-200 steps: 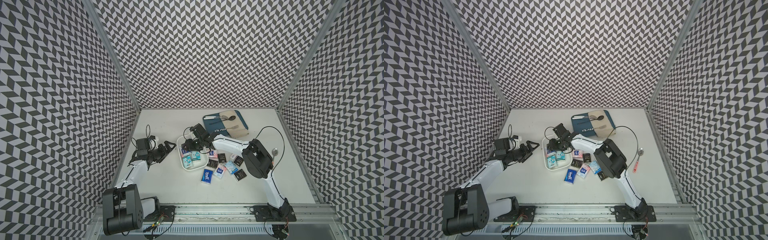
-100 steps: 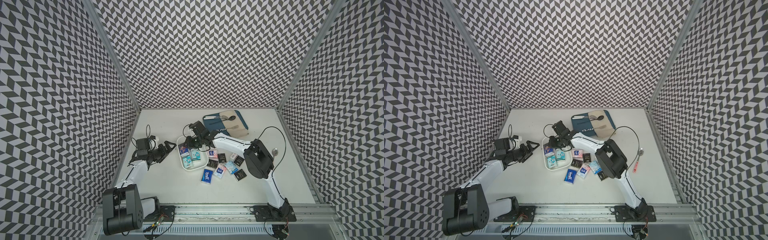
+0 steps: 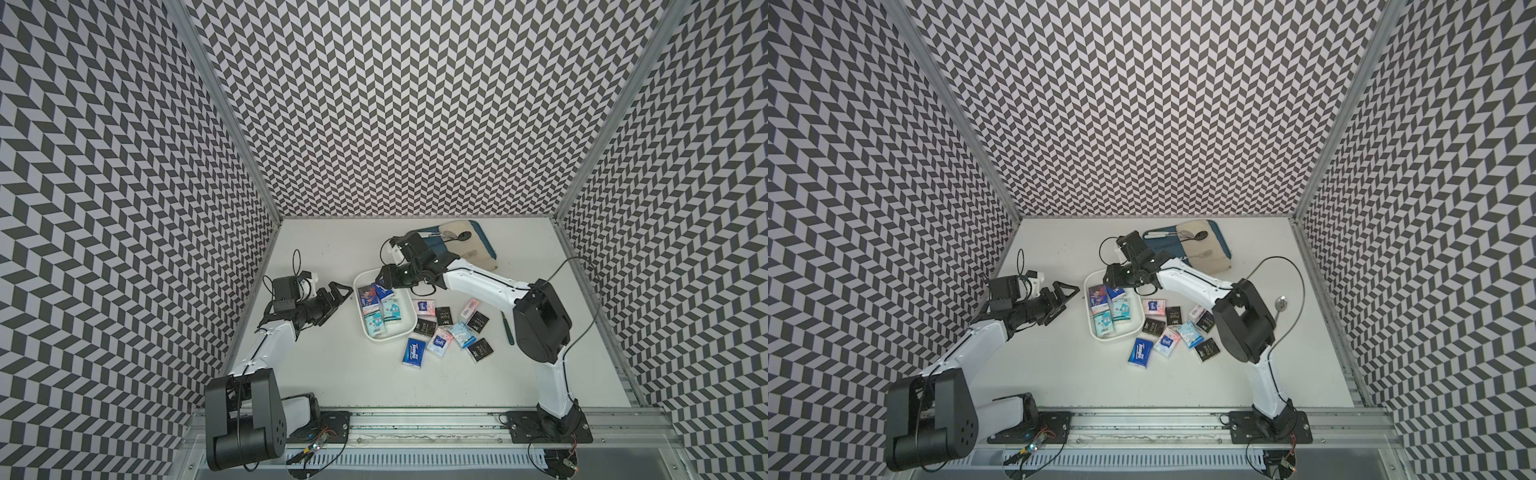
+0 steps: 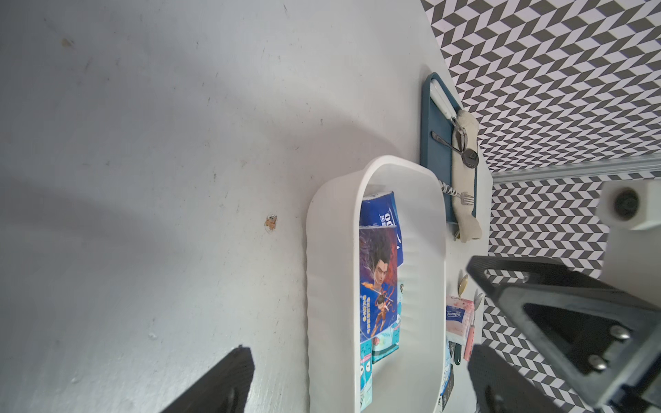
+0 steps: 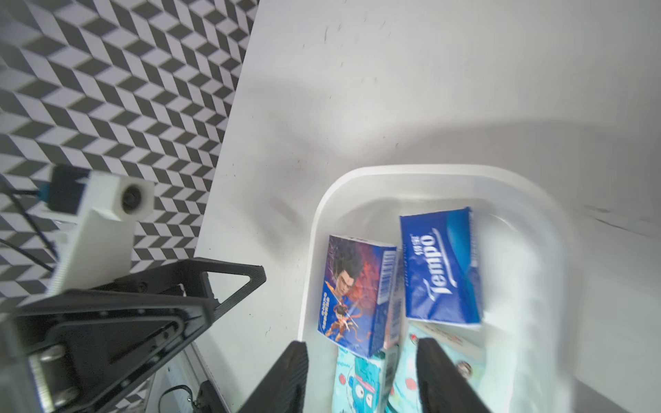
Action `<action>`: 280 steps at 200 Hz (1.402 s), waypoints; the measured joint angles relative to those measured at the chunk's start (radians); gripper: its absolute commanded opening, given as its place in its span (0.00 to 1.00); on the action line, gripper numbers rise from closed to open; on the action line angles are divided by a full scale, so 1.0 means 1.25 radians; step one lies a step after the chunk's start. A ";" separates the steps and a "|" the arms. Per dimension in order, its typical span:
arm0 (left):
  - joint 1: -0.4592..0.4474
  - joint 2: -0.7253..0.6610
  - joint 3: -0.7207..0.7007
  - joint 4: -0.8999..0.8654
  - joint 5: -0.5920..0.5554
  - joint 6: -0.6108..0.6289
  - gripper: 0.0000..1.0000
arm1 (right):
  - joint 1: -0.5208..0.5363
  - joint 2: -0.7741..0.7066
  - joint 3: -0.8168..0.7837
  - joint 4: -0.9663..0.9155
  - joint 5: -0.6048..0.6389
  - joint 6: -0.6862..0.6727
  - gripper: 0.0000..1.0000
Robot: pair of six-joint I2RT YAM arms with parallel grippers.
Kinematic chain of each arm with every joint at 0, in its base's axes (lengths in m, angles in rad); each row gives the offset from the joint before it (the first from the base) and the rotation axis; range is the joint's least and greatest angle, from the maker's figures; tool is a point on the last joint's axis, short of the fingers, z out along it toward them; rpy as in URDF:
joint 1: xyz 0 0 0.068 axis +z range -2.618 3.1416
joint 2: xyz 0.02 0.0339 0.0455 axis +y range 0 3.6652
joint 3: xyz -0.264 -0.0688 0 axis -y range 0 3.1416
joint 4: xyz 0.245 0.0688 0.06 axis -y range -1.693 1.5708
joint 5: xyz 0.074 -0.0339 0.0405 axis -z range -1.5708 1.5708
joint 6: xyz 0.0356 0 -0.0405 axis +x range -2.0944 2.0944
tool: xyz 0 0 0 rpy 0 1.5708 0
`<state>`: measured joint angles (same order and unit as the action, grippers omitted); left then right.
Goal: Put the pocket tissues into the storage box
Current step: Place the pocket tissues in the storage box, then pick up the pocket tissues from the center of the board.
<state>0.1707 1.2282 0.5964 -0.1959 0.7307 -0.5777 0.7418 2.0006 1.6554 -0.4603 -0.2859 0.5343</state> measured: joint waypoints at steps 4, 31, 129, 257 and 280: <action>-0.001 0.000 0.000 0.000 0.000 0.000 1.00 | -0.009 -0.020 -0.013 -0.008 0.009 -0.002 0.65; -0.010 0.000 0.001 -0.006 -0.004 0.000 1.00 | -0.067 -0.144 -0.121 -0.052 0.063 -0.003 0.75; -0.055 -0.008 0.009 -0.009 -0.033 -0.014 1.00 | -0.137 -0.365 -0.483 -0.167 0.276 0.118 0.79; -0.067 -0.068 0.045 -0.083 -0.117 0.043 1.00 | -0.189 -0.332 -0.559 -0.030 0.268 0.250 0.50; -0.067 -0.068 0.048 -0.085 -0.126 0.043 1.00 | -0.205 -0.330 -0.564 -0.020 0.269 0.244 0.38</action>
<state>0.0872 1.1431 0.6559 -0.3016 0.5732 -0.5243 0.4858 1.5879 0.9508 -0.4858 0.0502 0.8387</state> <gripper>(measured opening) 0.994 0.410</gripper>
